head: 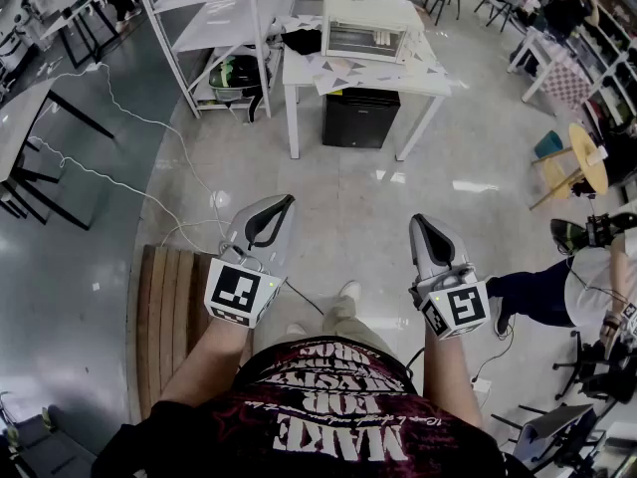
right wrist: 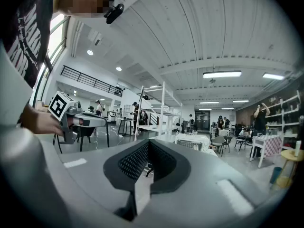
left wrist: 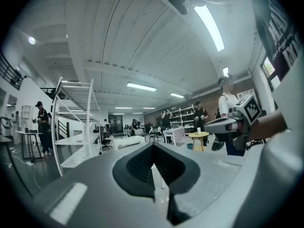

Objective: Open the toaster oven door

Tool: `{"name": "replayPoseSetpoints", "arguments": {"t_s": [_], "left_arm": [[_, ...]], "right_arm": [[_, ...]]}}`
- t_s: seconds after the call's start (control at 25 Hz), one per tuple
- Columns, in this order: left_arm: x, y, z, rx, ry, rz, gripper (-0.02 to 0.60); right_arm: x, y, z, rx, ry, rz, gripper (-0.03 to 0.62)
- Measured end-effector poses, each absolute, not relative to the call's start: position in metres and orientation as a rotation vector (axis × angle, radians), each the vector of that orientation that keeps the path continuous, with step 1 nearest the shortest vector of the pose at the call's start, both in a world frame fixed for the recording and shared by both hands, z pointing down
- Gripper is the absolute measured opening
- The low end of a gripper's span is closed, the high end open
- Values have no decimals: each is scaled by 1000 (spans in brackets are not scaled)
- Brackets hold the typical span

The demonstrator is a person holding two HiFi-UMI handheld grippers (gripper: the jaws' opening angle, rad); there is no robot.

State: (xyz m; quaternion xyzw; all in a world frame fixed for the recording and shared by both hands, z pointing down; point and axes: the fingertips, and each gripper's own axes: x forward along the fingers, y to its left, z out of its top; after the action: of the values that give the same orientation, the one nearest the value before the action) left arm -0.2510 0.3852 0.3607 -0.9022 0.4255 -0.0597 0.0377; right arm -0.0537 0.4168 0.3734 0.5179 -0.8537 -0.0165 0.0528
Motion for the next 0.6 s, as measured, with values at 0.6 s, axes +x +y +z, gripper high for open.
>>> {"name": "replayPoseSetpoints", "arguments": {"t_s": [0.6], "left_arm": [[-194, 309, 369, -2769, 1304, -170, 2]], "right_arm": [[3, 338, 377, 1571, -2592, 2, 26]]}}
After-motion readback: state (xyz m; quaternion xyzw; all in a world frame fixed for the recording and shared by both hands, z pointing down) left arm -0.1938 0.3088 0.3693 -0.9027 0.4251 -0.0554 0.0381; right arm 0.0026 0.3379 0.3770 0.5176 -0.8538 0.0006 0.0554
